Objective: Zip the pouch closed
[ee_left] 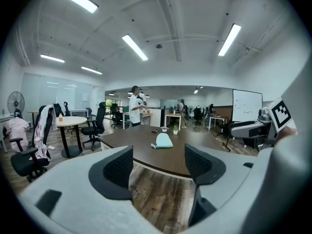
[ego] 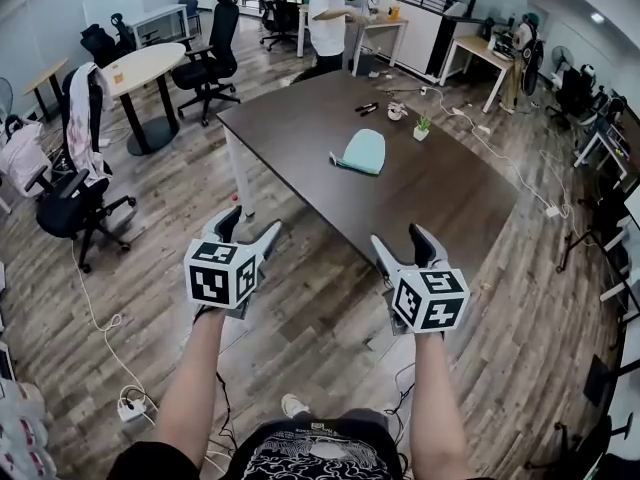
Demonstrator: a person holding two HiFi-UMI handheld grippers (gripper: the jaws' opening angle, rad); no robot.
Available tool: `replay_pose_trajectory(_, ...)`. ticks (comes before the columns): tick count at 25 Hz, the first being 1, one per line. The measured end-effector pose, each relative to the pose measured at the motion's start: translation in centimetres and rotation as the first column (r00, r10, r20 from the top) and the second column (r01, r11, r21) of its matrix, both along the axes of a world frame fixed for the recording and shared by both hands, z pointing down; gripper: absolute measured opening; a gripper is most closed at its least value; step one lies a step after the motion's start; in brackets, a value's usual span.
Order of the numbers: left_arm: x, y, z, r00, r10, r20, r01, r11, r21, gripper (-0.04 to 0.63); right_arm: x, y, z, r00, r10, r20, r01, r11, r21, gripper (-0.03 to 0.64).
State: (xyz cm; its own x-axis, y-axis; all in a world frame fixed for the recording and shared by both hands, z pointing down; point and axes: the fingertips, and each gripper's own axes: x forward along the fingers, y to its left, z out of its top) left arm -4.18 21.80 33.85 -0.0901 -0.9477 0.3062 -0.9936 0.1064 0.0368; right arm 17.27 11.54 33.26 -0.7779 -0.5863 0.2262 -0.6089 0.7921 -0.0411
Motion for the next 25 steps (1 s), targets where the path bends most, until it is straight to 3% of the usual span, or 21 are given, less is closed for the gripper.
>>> replay_pose_trajectory(12, -2.6, -0.7, -0.2, 0.999, 0.003, 0.032, -0.004, 1.0, 0.009, 0.344, -1.1, -0.5, 0.0, 0.998, 0.062, 0.014, -0.062, 0.998, 0.001, 0.394)
replay_pose_trajectory(25, -4.2, -7.4, 0.9, 0.997, 0.049, 0.065, -0.048, 0.999, -0.01, 0.344, -2.8, -6.7, 1.2, 0.994, 0.103, 0.048, -0.103, 0.995, -0.009, 0.397)
